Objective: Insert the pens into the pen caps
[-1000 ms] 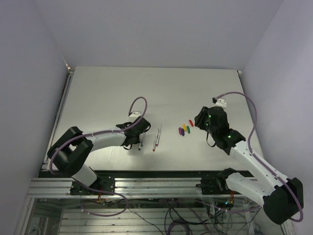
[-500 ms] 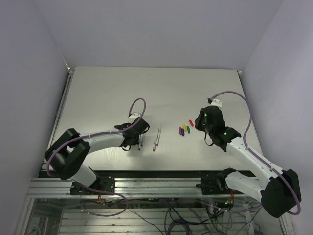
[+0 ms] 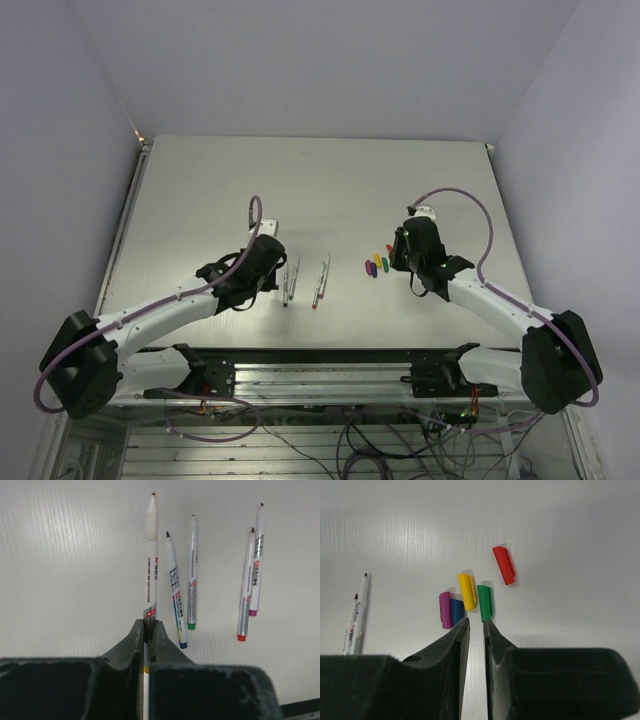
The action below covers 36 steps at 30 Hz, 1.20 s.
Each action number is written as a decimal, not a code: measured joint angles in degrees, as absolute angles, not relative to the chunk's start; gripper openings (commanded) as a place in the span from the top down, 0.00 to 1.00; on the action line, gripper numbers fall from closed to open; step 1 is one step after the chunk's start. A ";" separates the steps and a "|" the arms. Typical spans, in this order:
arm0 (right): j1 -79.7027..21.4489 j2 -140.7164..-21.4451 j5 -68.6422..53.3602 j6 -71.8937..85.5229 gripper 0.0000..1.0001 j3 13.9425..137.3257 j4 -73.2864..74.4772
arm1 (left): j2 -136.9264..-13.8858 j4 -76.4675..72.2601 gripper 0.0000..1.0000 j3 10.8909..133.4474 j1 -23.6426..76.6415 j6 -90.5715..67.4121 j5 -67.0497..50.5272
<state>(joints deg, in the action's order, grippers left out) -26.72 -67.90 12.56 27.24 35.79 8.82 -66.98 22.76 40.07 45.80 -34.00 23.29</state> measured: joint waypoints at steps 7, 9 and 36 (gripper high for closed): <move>-26.72 -73.93 10.46 26.11 0.78 35.90 6.31 | -61.76 17.89 0.93 35.07 45.89 -31.68 17.45; -26.72 -75.66 9.87 25.87 0.78 36.25 6.09 | -60.55 15.57 0.93 33.26 46.09 -31.18 15.29; -26.72 -89.23 7.22 23.07 0.77 42.98 2.33 | -61.23 -4.51 0.93 29.30 55.99 -27.35 1.74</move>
<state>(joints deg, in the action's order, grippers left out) -26.72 -89.23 7.22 23.07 42.98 2.33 -61.23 -4.51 29.30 55.99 -27.35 1.74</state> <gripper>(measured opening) 0.226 0.102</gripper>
